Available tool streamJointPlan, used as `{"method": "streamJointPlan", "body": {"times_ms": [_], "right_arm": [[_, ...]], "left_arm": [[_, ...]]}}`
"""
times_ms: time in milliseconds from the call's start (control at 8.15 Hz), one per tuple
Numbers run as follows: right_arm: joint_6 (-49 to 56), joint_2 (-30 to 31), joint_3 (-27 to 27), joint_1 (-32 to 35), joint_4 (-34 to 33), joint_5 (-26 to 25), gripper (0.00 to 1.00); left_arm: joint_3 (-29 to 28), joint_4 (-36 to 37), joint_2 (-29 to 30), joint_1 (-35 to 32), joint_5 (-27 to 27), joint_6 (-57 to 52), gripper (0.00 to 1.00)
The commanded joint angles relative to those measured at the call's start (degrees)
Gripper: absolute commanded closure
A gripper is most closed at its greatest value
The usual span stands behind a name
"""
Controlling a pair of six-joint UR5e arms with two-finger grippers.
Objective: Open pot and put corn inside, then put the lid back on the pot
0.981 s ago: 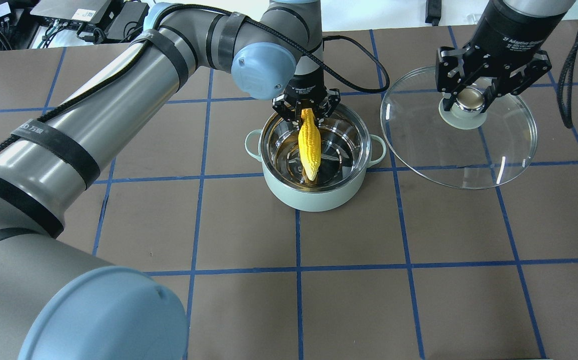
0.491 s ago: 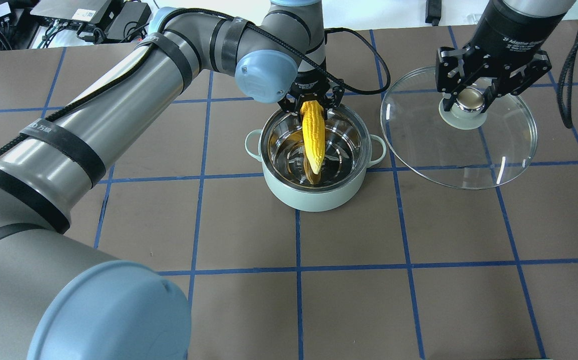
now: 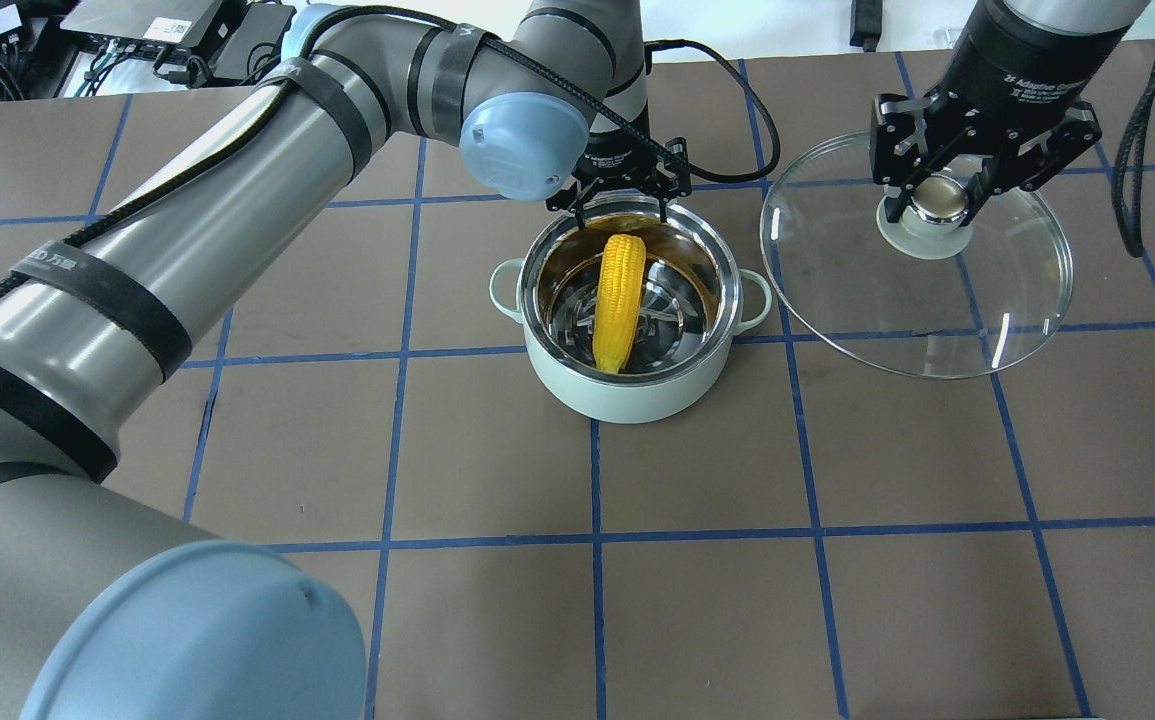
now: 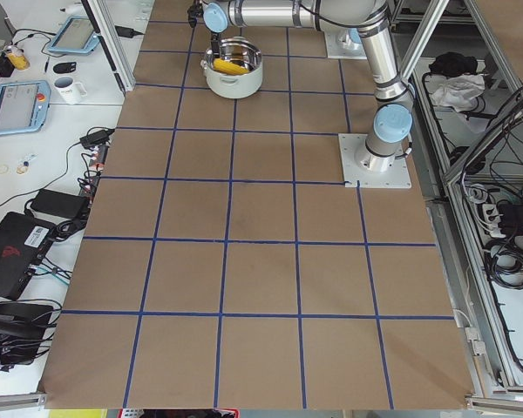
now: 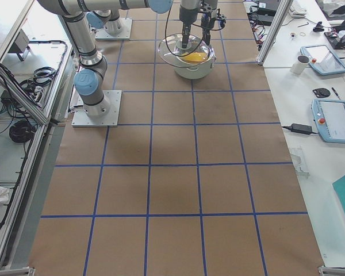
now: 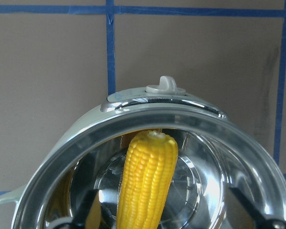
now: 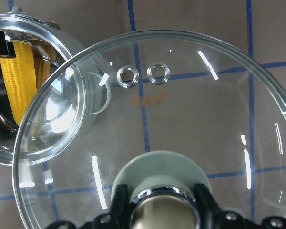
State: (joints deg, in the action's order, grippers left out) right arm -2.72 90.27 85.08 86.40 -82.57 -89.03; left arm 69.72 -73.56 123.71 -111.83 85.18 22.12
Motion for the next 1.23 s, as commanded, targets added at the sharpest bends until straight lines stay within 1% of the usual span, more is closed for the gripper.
{"method": "streamJointPlan", "body": {"times_ms": [0, 123, 245, 368, 491, 613, 736, 858, 981, 1104], "right_arm": [[-1.40, -0.44, -0.09, 0.09, -0.13, 0.08, 1.00], [-1.85, -0.88, -0.26, 0.09, -0.22, 0.17, 1.00], [-2.55, -2.28, -1.04, 0.61, -3.00, 0.26, 1.00], [-4.04, -4.46, -1.05, 4.09, -7.03, 0.69, 1.00], [-11.97, -8.14, -1.31, 11.26, -12.73, 0.35, 1.00], [-19.79, -13.14, -1.58, 17.60, -18.53, 0.08, 1.00], [-25.26, -17.71, -3.15, 20.71, -22.42, 0.25, 1.00], [-25.32, -20.46, -3.51, 20.83, -23.15, 0.69, 1.00], [-25.32, -21.79, -3.51, 20.83, -25.33, 0.78, 1.00], [-25.32, -22.67, -3.43, 20.83, -25.96, 0.87, 1.00]], "left_arm": [[0.15, -1.66, -2.58, 2.21, -0.01, -2.59, 0.00], [0.07, -5.94, -4.77, 6.49, -0.10, -6.26, 0.00], [0.24, -10.68, -7.57, 11.49, -0.18, -10.04, 0.00], [0.68, -13.69, -10.30, 16.07, -0.10, -13.90, 0.00], [1.73, -13.98, -12.24, 20.29, 0.25, -16.20, 0.00], [2.69, -13.89, -13.83, 22.42, 1.56, -16.66, 0.00], [2.79, -13.37, -17.24, 23.22, 6.71, -16.75, 0.00], [3.31, -13.89, -20.84, 23.14, 7.89, -16.76, 0.00], [5.84, -14.33, -23.57, 22.97, 8.34, -15.80, 0.00], [10.04, -13.55, -26.47, 22.97, 8.17, -15.18, 0.00]]}}
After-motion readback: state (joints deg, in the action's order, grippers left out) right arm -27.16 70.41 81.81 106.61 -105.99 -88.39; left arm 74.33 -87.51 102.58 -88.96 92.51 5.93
